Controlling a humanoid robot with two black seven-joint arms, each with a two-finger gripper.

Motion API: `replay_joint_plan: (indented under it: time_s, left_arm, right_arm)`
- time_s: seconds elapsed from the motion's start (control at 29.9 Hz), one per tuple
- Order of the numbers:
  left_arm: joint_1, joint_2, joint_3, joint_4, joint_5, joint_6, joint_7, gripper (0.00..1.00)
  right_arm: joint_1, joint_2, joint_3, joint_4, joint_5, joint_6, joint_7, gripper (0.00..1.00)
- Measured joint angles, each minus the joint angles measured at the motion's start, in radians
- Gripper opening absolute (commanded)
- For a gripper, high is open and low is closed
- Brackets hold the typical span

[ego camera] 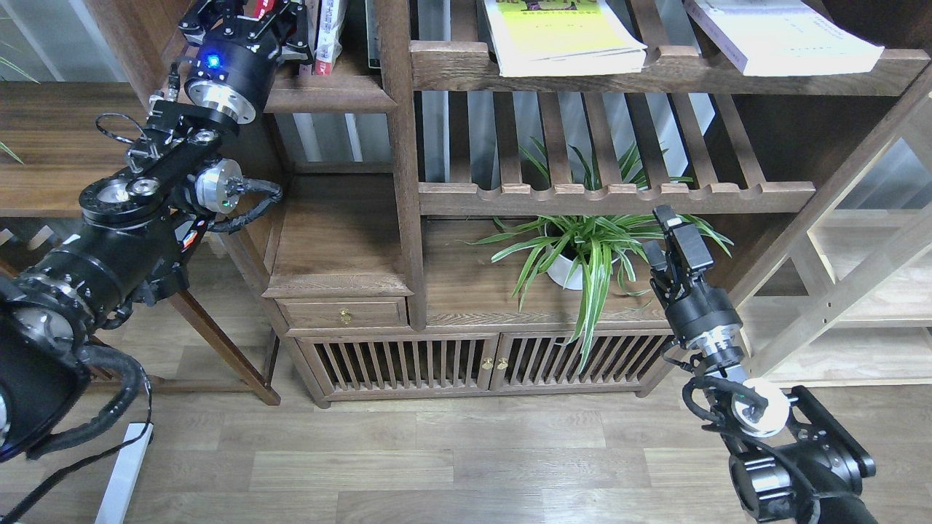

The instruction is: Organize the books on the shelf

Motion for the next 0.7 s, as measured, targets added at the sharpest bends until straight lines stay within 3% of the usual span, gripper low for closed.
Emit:
replay_joint_plan:
  time_s: [0.23, 0.57, 0.7]
  left_arm:
    - [-0.016, -0.003, 0.001, -0.018, -0.004, 0.001, 0.000, 0.69]
    - [-0.014, 0.008, -0.001, -0.099, -0.004, 0.031, -0.001, 0.96]
    - [-0.013, 0.012, -0.007, -0.145, -0.004, 0.096, -0.001, 0.98]
  right_arm:
    - [0.001, 0.000, -0.001, -0.001, 0.000, 0.000, -0.001, 0.99]
    - [0.002, 0.000, -0.003, -0.005, -0.002, 0.000, -0.002, 0.99]
    - [0.002, 0.000, -0.004, -0.005, -0.003, 0.000, -0.002, 0.99]
